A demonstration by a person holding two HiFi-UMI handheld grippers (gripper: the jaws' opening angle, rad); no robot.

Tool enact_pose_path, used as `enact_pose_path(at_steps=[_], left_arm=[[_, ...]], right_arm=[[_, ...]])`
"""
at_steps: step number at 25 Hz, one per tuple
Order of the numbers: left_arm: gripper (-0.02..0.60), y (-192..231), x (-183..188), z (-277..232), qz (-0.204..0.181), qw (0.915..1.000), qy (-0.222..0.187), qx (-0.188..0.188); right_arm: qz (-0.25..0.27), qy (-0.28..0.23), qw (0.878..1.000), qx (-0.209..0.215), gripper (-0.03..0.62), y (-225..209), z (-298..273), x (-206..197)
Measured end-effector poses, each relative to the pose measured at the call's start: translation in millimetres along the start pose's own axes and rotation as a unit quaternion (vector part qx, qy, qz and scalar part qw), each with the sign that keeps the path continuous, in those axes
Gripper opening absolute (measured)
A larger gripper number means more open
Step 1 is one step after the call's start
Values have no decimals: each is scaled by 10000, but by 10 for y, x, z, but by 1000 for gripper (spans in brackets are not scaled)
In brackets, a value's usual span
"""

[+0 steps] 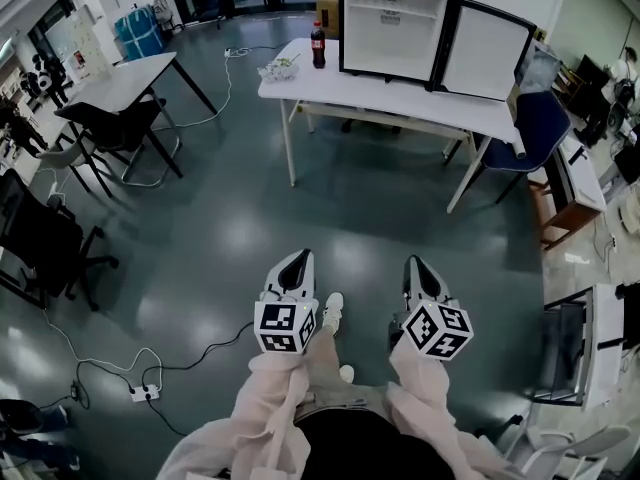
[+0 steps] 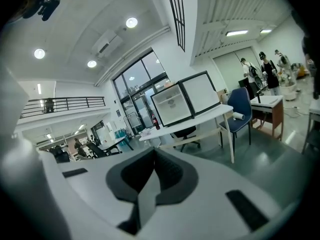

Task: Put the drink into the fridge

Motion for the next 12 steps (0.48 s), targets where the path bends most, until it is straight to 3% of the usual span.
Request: enact_pose_path(at_steps=[12], left_arm=[[11, 358, 340, -884, 49, 9999, -51, 73]], right_arm=[[210, 120, 9997, 101, 12, -36, -952, 413]])
Point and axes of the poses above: the fingertips, and each gripper's own axes: z backward along the fingers, y to its left, x out of its top, the point moved 3 cm from there along z, backward along the fingers, and after that the axes turned 9 degrees about -x, right-handed, at the moved point
